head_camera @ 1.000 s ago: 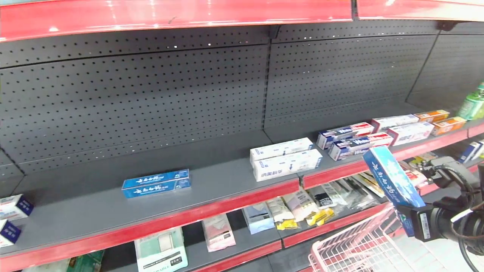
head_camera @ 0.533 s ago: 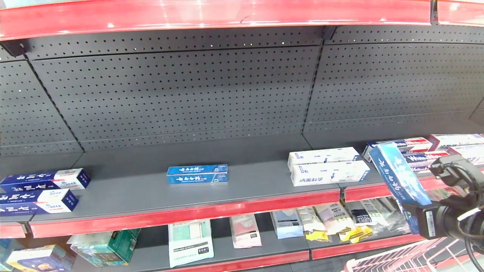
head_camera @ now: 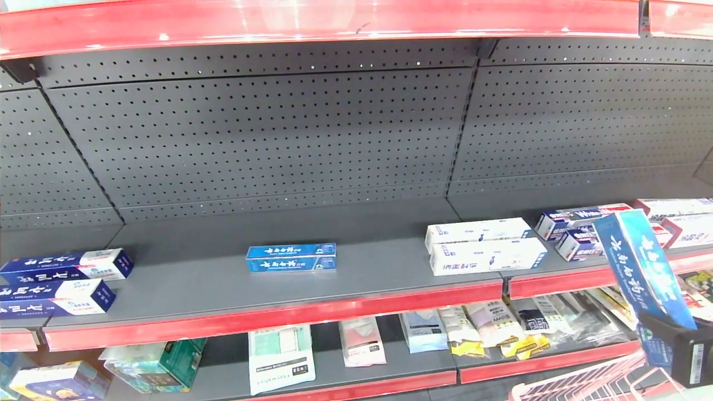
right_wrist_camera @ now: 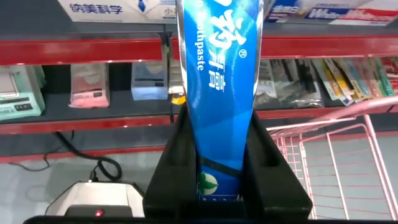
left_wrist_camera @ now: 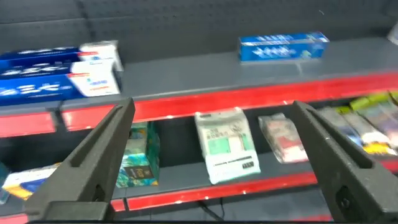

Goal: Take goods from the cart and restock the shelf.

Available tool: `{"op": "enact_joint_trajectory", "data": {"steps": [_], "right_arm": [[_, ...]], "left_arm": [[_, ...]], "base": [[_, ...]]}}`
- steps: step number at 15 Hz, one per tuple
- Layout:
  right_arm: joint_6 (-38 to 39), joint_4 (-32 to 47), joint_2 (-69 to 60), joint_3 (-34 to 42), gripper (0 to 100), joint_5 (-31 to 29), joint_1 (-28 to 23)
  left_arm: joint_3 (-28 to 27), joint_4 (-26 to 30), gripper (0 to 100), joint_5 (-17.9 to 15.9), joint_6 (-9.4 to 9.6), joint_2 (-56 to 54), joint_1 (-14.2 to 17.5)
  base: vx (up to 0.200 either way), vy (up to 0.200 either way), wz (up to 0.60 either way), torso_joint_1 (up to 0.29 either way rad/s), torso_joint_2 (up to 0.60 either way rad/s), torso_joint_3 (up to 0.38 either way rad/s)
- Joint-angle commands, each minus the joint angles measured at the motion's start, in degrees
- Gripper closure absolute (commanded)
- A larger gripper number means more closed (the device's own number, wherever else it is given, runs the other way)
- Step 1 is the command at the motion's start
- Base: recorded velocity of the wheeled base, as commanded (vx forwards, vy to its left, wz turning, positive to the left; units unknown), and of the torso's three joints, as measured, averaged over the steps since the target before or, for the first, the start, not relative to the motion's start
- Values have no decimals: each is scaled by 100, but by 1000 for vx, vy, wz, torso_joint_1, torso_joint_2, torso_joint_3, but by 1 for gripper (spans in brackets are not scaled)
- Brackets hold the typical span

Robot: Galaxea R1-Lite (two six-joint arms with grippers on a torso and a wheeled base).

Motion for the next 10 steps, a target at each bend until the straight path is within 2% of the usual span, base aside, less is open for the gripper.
{"op": "enact_joint_trajectory", "data": {"steps": [1,2,3,4,6,8,9,10], "right_arm": [[10,0,-415,60,100,25,-123],[10,0,-424,60,100,218,-175],[1,0,-433,69,100,306,-175],[1,-8,-389,16,100,394,-175],[1,-8,-397,-2,100,403,-167],[-25,9,-520,78,100,359,-184],[-25,176,-573,34,100,341,-219],[-34,475,-687,-28,100,341,-272]], "left_arm": [[-1542,178,0,149,-432,1596,-34],[-2360,186,0,500,-1117,2625,-7],[-2483,178,0,658,-1135,2950,-7],[-2694,90,0,913,-1038,4057,2],[-2720,-631,0,878,-1161,5182,-7],[-2746,-2178,0,852,-1354,6861,-7],[-2940,-2556,0,790,-1416,7432,-25],[-3177,-2679,0,615,-1609,7916,-78]], "base": [[0,0,0,0,0,0],[0,0,0,0,0,0],[0,0,0,0,0,0],[0,0,0,0,0,0],[0,0,0,0,0,0],[0,0,0,0,0,0],[0,0,0,0,0,0],[0,0,0,0,0,0]]}}
